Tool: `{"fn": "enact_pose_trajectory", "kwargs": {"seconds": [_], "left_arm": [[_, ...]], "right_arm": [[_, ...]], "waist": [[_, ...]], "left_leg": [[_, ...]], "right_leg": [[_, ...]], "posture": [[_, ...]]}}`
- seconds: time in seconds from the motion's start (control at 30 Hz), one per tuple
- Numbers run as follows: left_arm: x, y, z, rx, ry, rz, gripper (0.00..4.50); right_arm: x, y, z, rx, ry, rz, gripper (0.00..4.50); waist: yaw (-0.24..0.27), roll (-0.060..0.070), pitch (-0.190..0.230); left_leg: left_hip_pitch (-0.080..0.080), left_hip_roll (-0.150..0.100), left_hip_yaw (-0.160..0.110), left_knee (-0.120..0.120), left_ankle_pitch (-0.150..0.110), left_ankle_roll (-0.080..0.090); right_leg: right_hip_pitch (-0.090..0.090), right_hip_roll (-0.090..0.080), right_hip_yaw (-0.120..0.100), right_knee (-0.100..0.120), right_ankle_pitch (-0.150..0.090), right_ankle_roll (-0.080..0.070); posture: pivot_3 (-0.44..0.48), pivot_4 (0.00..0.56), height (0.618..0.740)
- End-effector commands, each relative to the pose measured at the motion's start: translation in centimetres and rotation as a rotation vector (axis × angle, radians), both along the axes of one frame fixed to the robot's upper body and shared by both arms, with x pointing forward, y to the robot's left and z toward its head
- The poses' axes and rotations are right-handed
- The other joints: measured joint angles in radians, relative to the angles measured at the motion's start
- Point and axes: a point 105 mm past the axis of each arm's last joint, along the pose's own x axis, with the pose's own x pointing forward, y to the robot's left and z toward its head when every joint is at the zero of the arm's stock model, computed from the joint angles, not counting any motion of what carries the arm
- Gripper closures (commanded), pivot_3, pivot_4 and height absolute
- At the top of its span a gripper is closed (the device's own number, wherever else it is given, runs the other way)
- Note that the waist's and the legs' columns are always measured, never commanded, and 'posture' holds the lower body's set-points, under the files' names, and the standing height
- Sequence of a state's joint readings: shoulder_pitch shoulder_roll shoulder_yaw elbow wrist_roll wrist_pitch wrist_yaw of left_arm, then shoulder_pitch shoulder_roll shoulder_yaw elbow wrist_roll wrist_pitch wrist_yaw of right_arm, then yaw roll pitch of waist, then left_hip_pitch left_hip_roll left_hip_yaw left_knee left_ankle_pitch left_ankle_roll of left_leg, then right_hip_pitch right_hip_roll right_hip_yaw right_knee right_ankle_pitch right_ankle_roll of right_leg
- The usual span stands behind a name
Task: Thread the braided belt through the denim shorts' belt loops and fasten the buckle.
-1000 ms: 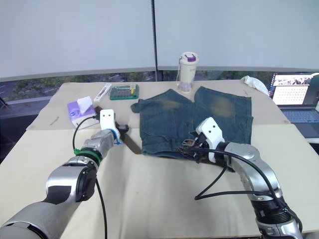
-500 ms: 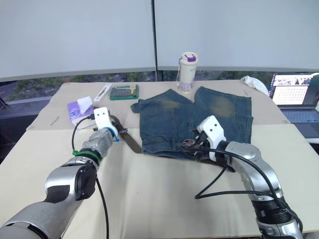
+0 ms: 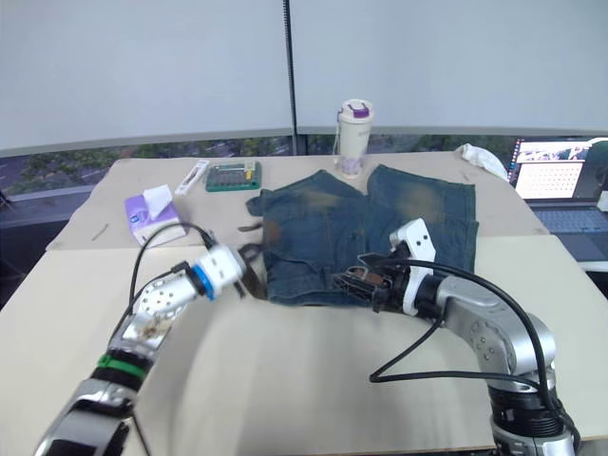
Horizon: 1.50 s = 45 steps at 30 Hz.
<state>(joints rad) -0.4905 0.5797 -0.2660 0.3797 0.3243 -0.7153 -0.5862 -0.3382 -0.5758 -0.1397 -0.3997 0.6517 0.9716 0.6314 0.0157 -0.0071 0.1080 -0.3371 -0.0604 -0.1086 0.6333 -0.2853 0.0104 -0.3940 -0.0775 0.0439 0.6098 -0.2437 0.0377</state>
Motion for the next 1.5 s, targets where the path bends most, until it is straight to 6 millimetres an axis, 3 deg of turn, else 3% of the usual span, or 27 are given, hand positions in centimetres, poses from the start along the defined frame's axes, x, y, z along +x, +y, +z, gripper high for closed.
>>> {"fn": "enact_pose_trajectory", "kwargs": {"seconds": [0.03, 0.2, 0.33, 0.57, 0.9, 1.1, 1.23, 1.5], "left_arm": [[-0.4, 0.5, -1.2, 0.196, -0.140, -0.072, 4.42], [0.6, 1.8, -1.0, 0.221, -0.271, -0.026, 4.42], [0.2, 1.3, -0.8, 0.212, -0.350, -0.069, 4.42], [-0.2, 1.0, -1.7, 0.273, -0.421, -0.140, 4.42], [-0.1, 1.3, -1.9, 0.245, -0.447, -0.113, 4.42], [-0.5, 1.2, -2.4, 0.230, -0.435, -0.110, 4.42], [-0.3, 1.5, -2.5, 0.226, -0.432, -0.086, 4.42], [-0.1, 1.8, -2.7, 0.237, -0.429, -0.082, 4.50]], "right_arm": [[-0.1, -0.5, 0.1, 0.008, 0.031, -0.026, 0.00], [-0.4, -0.2, -0.8, 0.052, 0.111, -0.061, 0.00], [0.3, 1.0, -1.6, 0.078, 0.135, -0.120, 0.00], [2.1, 2.9, -1.1, 0.203, 0.166, -0.206, 0.00], [2.8, 2.6, -2.9, 0.262, 0.297, -0.310, 0.00], [3.2, 2.8, -3.2, 0.485, 0.427, -0.374, 0.00], [3.0, 2.9, -3.0, 0.521, 0.458, -0.379, 0.00], [3.2, 2.0, -3.5, 0.540, 0.488, -0.451, 2.55]], "waist": [[0.001, 0.000, 0.000], [-0.001, 0.000, 0.000], [-0.003, 0.000, 0.000], [-0.005, 0.000, 0.000], [-0.008, 0.001, -0.001], [-0.014, 0.001, -0.001], [-0.015, 0.002, -0.001], [-0.018, 0.003, -0.002]], "left_leg": [[0.000, 0.000, 0.000, 0.000, 0.000, 0.000], [0.000, -0.001, 0.001, 0.000, 0.000, 0.001], [-0.001, -0.001, 0.001, 0.000, 0.000, 0.001], [-0.001, -0.003, 0.002, -0.001, 0.000, 0.001], [-0.001, -0.004, 0.003, -0.001, 0.001, 0.001], [-0.001, -0.004, 0.003, -0.002, 0.001, 0.001], [-0.001, -0.004, 0.003, -0.002, 0.001, 0.001], [0.000, -0.004, 0.003, -0.002, 0.001, 0.001]], "right_leg": [[0.000, 0.000, 0.000, 0.000, 0.000, 0.000], [-0.001, 0.002, -0.002, 0.002, 0.000, 0.000], [-0.001, 0.002, -0.002, 0.004, 0.000, 0.001], [-0.005, 0.002, -0.003, 0.011, 0.000, 0.001], [-0.009, 0.002, -0.004, 0.017, -0.001, 0.002], [-0.009, 0.002, -0.004, 0.018, -0.001, 0.002], [-0.010, 0.001, -0.004, 0.019, -0.001, 0.002], [-0.010, 0.002, -0.004, 0.019, -0.001, 0.002]], "posture": [[0.000, 0.150, 0.740], [0.000, 0.150, 0.740], [0.000, 0.150, 0.740], [0.000, 0.150, 0.740], [0.000, 0.150, 0.740], [0.000, 0.150, 0.740], [0.000, 0.150, 0.740], [0.000, 0.150, 0.740]]}}
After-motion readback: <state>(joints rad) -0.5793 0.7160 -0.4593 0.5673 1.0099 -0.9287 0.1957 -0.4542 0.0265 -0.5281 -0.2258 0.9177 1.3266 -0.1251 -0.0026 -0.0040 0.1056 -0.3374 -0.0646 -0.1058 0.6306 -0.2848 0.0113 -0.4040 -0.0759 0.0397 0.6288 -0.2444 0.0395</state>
